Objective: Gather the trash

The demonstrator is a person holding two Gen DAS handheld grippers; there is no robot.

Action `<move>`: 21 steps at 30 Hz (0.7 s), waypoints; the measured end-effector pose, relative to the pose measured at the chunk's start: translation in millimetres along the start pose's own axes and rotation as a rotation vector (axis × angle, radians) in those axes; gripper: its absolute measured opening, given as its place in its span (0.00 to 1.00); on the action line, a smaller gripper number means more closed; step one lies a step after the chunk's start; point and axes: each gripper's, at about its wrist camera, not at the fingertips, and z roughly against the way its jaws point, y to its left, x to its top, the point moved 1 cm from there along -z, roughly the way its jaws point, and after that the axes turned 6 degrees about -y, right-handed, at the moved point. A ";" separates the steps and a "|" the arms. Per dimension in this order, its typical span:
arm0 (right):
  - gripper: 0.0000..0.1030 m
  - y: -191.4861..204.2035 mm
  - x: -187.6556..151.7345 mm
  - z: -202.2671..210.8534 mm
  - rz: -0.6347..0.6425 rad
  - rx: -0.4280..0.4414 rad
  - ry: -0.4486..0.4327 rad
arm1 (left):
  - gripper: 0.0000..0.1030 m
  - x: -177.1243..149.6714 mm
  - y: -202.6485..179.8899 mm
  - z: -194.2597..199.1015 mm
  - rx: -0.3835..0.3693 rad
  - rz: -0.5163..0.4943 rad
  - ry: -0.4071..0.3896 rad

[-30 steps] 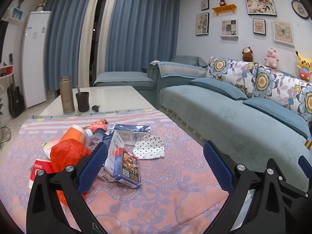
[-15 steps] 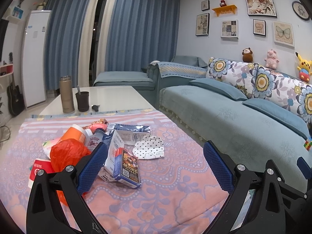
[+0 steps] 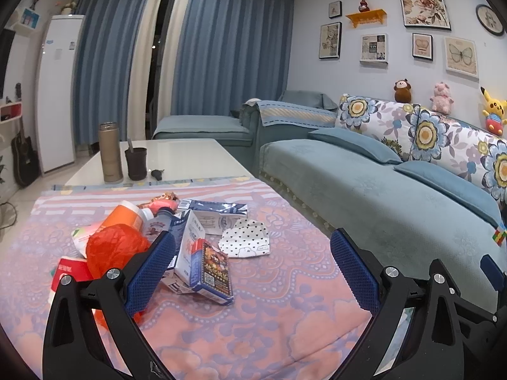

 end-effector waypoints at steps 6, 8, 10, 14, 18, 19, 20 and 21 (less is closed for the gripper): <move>0.94 5.8 2.4 -1.8 -0.006 0.063 0.024 | 0.92 -0.3 3.2 -2.7 0.025 -0.012 0.040; 0.94 15.2 4.0 -6.8 0.013 0.111 0.044 | 0.92 2.1 9.1 -1.6 0.025 0.007 0.052; 0.94 23.9 7.3 -8.2 0.000 0.169 0.036 | 0.92 7.3 20.5 2.6 0.042 0.017 0.040; 0.91 47.1 19.8 -9.7 0.050 0.264 0.008 | 0.92 19.4 60.9 9.4 0.075 0.049 0.035; 0.91 75.9 29.9 -13.6 0.066 0.391 -0.013 | 0.92 12.0 100.7 13.9 0.112 0.052 0.033; 0.91 84.0 30.2 -15.7 0.080 0.418 -0.018 | 0.92 5.2 110.1 11.9 0.129 0.042 0.040; 0.91 96.1 29.3 -19.9 0.101 0.458 -0.018 | 0.92 -0.1 116.0 8.9 0.138 0.038 0.051; 0.91 103.2 29.3 -20.0 0.094 0.484 -0.010 | 0.92 -5.5 122.1 4.6 0.148 0.038 0.066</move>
